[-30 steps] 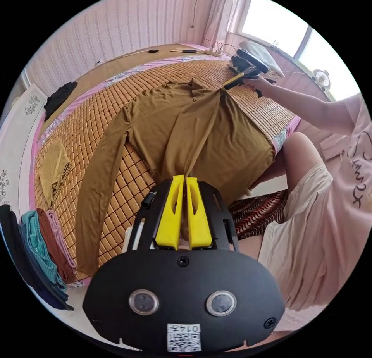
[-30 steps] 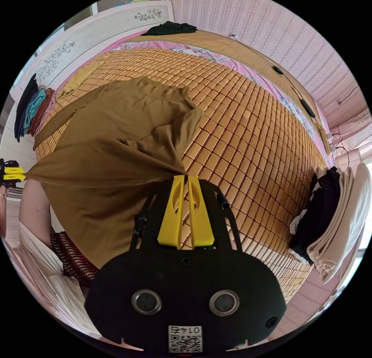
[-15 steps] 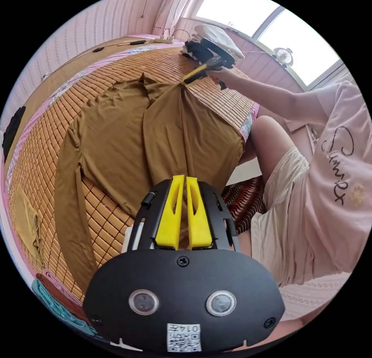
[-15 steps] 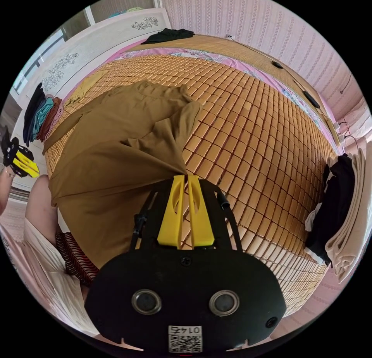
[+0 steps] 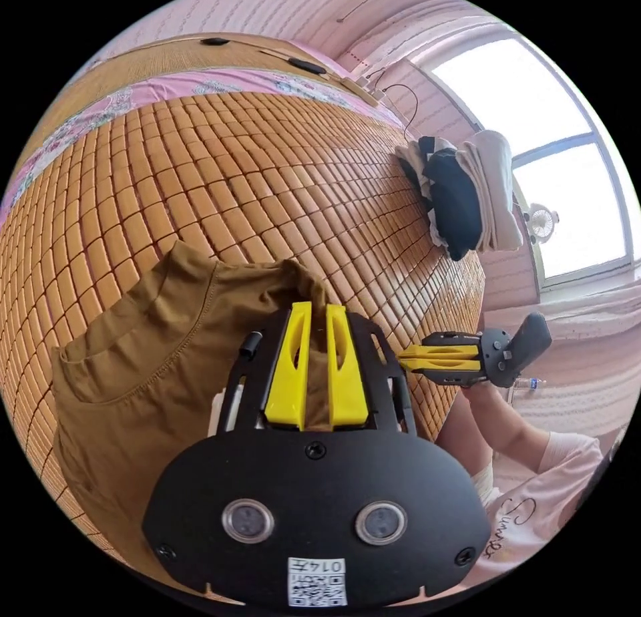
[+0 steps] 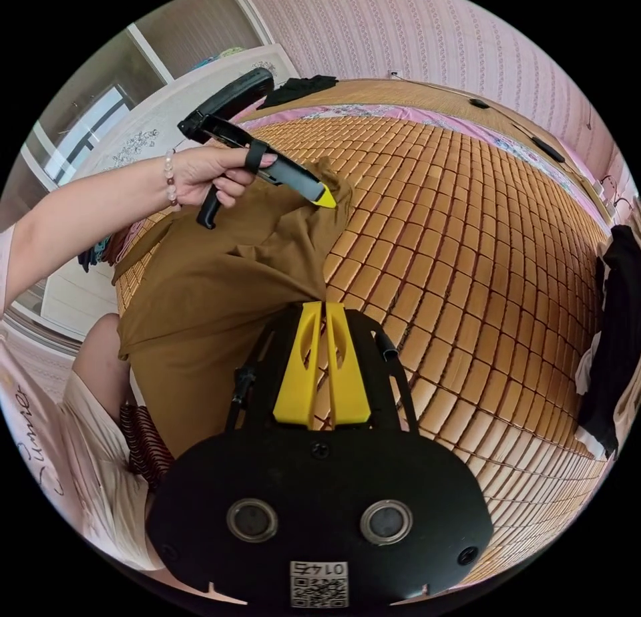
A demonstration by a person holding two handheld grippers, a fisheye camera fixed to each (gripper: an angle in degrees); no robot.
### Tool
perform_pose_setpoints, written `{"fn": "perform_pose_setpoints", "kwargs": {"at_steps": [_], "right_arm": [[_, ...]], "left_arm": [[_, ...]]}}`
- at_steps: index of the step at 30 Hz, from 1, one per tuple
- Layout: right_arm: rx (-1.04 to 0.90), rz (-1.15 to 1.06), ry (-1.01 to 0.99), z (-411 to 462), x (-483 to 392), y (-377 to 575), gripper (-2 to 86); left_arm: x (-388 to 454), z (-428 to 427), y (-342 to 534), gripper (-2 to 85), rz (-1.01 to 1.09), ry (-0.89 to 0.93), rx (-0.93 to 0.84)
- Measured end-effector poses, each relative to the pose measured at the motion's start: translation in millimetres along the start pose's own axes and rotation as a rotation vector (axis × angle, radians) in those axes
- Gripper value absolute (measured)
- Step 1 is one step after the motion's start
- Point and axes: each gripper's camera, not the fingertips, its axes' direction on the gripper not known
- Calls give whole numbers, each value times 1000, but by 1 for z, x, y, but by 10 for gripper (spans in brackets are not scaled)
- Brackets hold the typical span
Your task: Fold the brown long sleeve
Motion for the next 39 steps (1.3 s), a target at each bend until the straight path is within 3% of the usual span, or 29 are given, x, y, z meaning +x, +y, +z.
{"fn": "perform_pose_setpoints", "kwargs": {"at_steps": [6, 10, 14, 19, 22, 28, 34, 39], "right_arm": [[54, 32, -13, -9, 12, 4, 3], [-33, 61, 14, 1, 10, -6, 6], [-55, 41, 15, -7, 3, -9, 15], [-62, 24, 112, -34, -14, -25, 66], [-33, -62, 148, -36, -37, -64, 30], [-159, -124, 298, 29, -60, -170, -1], [-203, -47, 353, 43, -50, -213, -4], [-217, -19, 316, 32, -44, -226, -6]], "left_arm": [[-15, -20, -25, -8, -8, 38, 152], [-7, 0, -33, 0, 40, -90, 94], [-8, -13, -22, 50, 54, -84, 97], [-26, -95, 58, 53, 140, -69, 181], [-50, -127, 126, 36, 102, -266, 230], [-123, -110, 213, -5, -139, -362, 201], [-132, -95, 243, -9, -135, -481, 269], [-147, -98, 265, -9, -178, -408, 310]]}}
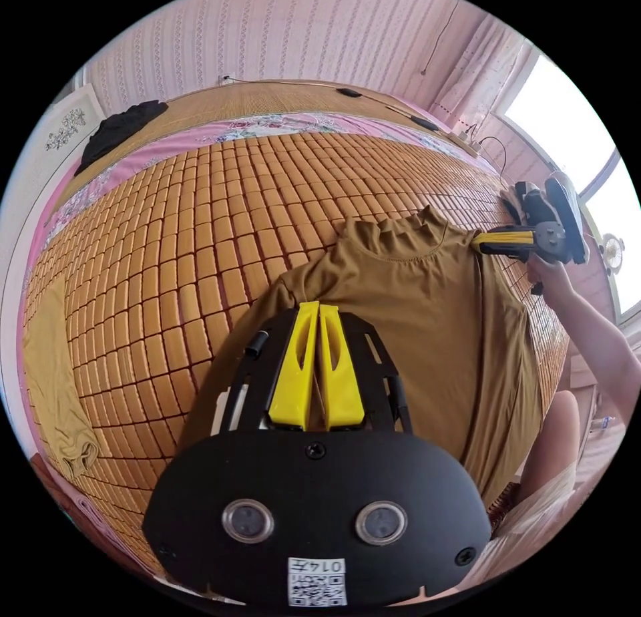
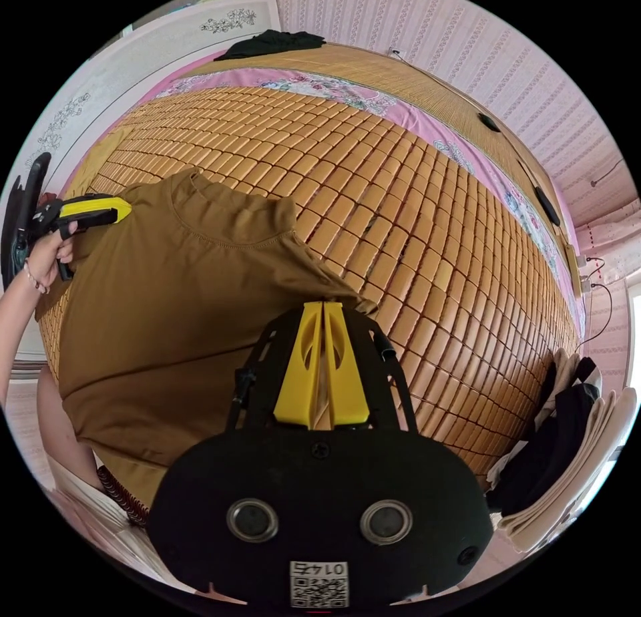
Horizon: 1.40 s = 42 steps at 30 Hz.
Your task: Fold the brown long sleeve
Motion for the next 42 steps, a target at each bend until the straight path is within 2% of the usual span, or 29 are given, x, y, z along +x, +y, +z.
{"fn": "perform_pose_setpoints", "kwargs": {"at_steps": [5, 8, 11, 17, 22, 27, 31, 35, 38, 40, 42], "right_arm": [[92, 45, -45, -44, 14, 17, -6], [129, -23, -42, -78, 4, 47, -6], [94, -133, 1, -93, -20, 76, -8], [11, -370, -35, -100, -94, 56, -8], [49, -562, -222, -115, -214, -26, -4], [40, -840, -279, -111, -363, -81, 6], [-4, -1079, -167, -91, -477, -111, 58], [-31, -1132, -69, -70, -533, -140, 89], [-7, -1094, -38, -52, -555, -163, 94], [-67, -1055, -3, -24, -561, -174, 89], [-90, -1026, -90, -17, -553, -177, 73]], "left_arm": [[-18, -37, 40, -5, -59, 36, 97], [-21, -91, 88, 5, -25, 74, 204], [-24, -145, 167, 21, -29, 35, 262], [-57, -197, 369, 37, -303, -127, 251], [-88, -210, 511, 43, -588, -196, 275], [-110, -211, 579, 49, -753, -198, 401], [-127, -206, 617, 42, -884, -172, 536], [-134, -198, 630, 63, -953, -237, 527], [-142, -187, 641, 70, -994, -172, 550], [-147, -174, 644, 74, -1014, -135, 505], [-148, -166, 646, 69, -1028, -118, 500]]}}
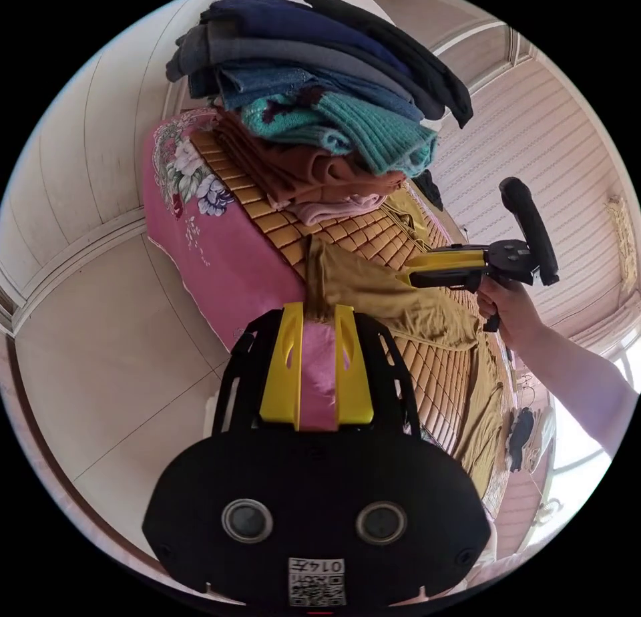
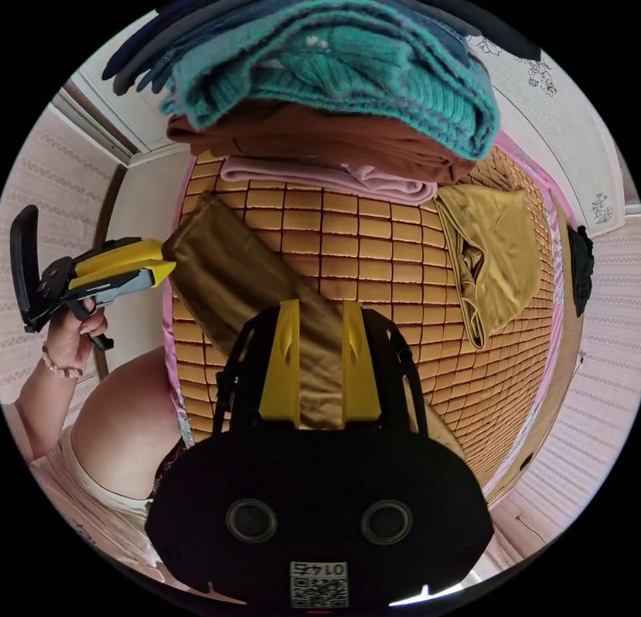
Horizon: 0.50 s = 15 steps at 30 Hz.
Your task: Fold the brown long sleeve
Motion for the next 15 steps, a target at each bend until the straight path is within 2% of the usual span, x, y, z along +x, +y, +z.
{"fn": "perform_pose_setpoints", "kwargs": {"at_steps": [5, 8, 12, 15], "right_arm": [[16, 10, -30, 9, 1, 23, 1], [126, 51, -73, -6, 3, 56, -6], [392, 214, -86, -60, 21, 151, -8], [578, 398, -81, -102, 39, 255, -7]], "left_arm": [[16, -8, 11, 3, 92, -28, 25], [39, -21, 20, -5, 177, -33, 58], [100, -61, 41, -8, 368, 150, 232], [167, -79, 63, -7, 553, 321, 278]]}}
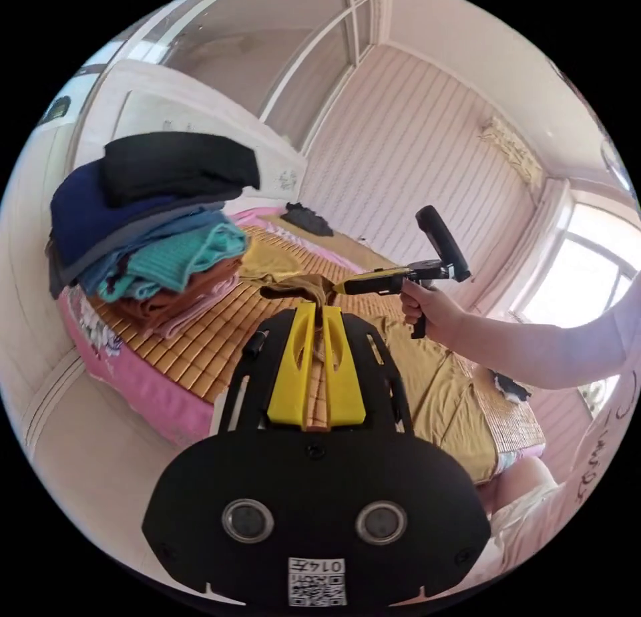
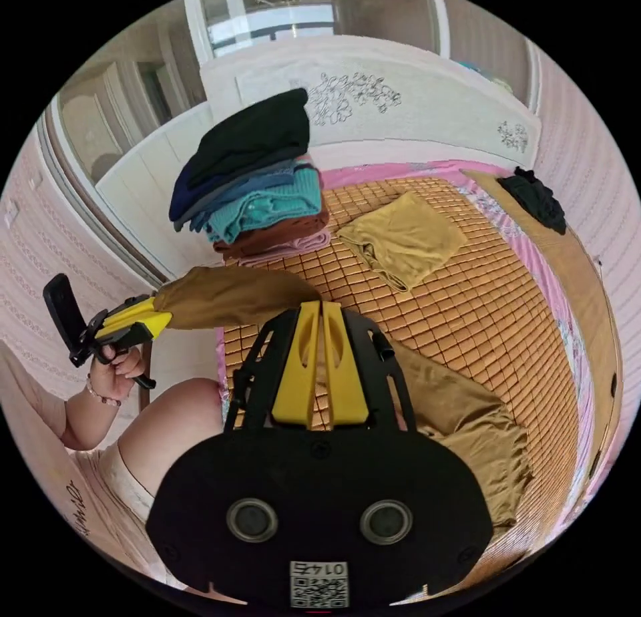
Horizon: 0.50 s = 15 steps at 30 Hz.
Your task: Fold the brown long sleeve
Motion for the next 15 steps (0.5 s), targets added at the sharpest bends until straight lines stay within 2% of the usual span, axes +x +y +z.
{"fn": "perform_pose_setpoints", "kwargs": {"at_steps": [4, 6, 8, 10, 13, 15], "right_arm": [[206, 209, 51, -133, 36, 108, 0], [214, 291, 101, -172, 36, 165, 4], [140, 399, 156, -188, 37, 228, 11], [-24, 593, 283, -182, 40, 323, 44], [-243, 834, 285, -156, 36, 429, 83], [-238, 896, 252, -149, 21, 464, 85]], "left_arm": [[117, 25, -15, -4, 223, 354, 12], [173, 40, -12, 1, 340, 503, -33], [225, 58, 0, 11, 430, 639, -121], [284, 88, 35, 43, 526, 787, -283], [330, 121, 88, 63, 579, 900, -539], [346, 130, 111, 64, 599, 922, -646]]}}
